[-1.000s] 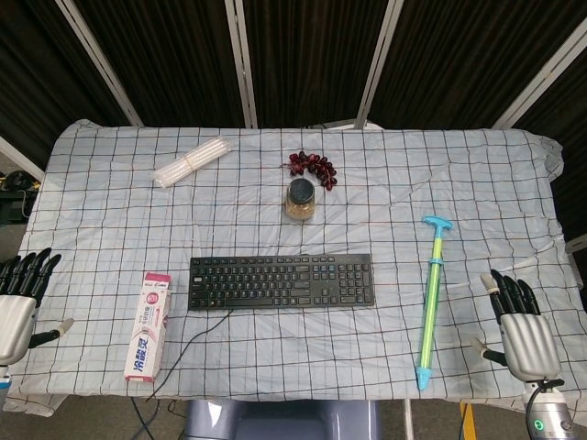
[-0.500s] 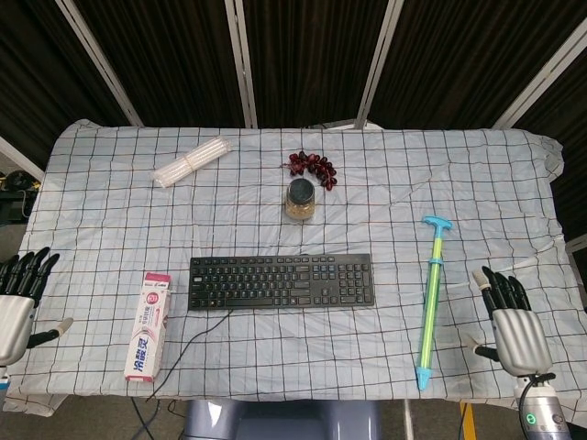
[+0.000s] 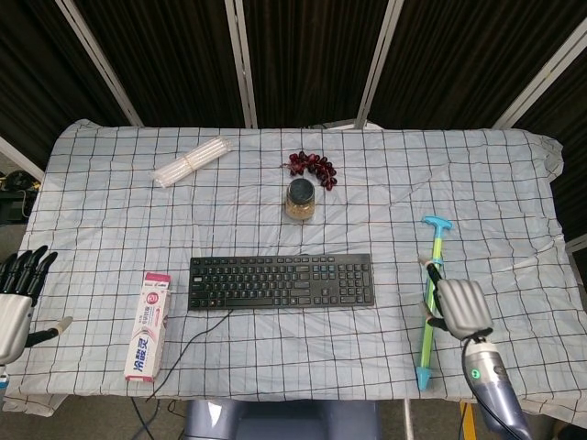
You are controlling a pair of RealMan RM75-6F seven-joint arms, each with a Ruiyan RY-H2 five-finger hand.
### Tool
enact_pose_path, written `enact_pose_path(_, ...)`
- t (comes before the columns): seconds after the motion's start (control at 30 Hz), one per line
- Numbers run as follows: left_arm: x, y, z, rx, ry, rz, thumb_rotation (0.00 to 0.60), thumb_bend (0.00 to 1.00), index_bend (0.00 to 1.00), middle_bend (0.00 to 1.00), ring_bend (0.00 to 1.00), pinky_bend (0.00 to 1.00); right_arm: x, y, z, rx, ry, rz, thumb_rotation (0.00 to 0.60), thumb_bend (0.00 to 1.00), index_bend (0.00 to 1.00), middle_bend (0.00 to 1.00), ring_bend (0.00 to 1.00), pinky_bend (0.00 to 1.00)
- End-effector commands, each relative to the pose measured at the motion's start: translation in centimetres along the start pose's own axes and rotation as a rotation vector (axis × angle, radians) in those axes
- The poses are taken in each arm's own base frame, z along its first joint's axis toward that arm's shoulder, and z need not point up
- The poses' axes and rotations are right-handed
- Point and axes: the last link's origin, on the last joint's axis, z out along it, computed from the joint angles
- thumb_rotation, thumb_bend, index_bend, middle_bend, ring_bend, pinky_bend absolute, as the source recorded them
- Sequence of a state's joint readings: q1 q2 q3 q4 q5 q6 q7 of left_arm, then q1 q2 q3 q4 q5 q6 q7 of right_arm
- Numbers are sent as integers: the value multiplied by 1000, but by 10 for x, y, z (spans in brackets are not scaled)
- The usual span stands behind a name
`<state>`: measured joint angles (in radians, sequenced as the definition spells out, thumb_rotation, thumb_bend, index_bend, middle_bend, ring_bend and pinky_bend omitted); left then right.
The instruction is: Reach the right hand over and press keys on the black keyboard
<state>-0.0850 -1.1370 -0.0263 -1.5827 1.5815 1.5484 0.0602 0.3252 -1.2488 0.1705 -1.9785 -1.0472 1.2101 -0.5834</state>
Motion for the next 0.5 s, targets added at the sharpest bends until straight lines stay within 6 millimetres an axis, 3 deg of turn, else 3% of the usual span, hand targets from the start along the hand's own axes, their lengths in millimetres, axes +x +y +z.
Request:
enact_pose_path(0.03,0,0,0,1,-3,-4,600,64,0,0,0,0,-14,-60,21,69,-106,26,600,444,102,895,875,766)
enact_pose_path(0.27,0,-2,1,7,-16,-25,600,64,0,0,0,0,-44,-97,36,46,-192,39,600,484,110,920,899,784)
enact_pose_path(0.5,0,-3,2,12,-25,-39,600,64,0,0,0,0,-56,-120,43,42,-221,40,600,503,118,931,908,791)
